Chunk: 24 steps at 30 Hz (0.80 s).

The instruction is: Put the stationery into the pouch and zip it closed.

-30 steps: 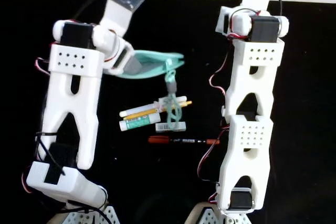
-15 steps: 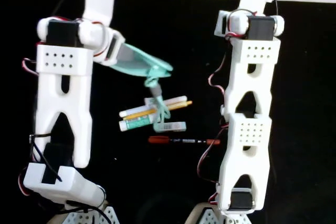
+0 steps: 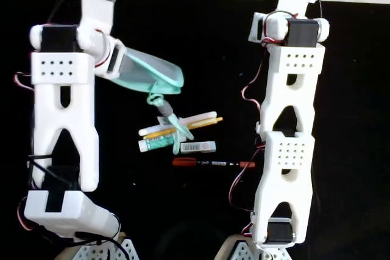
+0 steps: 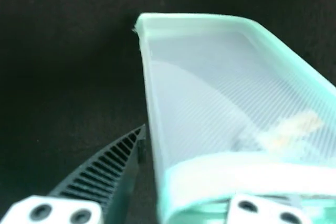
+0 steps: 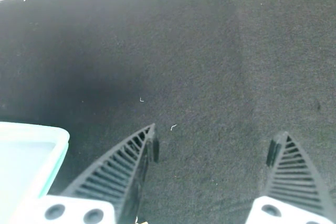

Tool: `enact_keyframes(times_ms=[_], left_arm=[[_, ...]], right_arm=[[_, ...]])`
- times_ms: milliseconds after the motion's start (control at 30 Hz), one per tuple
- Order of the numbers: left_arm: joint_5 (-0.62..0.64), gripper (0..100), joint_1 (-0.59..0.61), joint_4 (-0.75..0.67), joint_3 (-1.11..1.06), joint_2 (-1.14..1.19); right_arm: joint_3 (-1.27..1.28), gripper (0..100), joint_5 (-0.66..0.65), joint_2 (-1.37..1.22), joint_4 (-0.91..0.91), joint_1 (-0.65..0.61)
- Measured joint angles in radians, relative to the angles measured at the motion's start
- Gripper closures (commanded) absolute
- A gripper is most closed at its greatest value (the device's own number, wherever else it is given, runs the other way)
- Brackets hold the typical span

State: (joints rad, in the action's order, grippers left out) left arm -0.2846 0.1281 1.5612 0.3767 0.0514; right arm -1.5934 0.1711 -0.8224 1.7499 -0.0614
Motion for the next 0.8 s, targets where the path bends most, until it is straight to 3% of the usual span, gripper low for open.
enact_keyframes(times_ms=[33,267,433,800], left_arm=[[-0.015,100,0.0,-0.011,0.0,0.0],[-0.054,99,0.0,-0.023,0.0,0.0],[0.002,99,0.0,-0.018,0.003,0.0],[0.408,99,0.0,0.101,0.172,0.002]], right_arm=[[0.0,67.0,0.0,0.0,0.0,0.0],[0.0,67.0,0.0,0.0,0.0,0.0],[0.0,67.0,0.0,0.0,0.0,0.0],[0.0,67.0,0.0,0.023,0.0,0.0]])
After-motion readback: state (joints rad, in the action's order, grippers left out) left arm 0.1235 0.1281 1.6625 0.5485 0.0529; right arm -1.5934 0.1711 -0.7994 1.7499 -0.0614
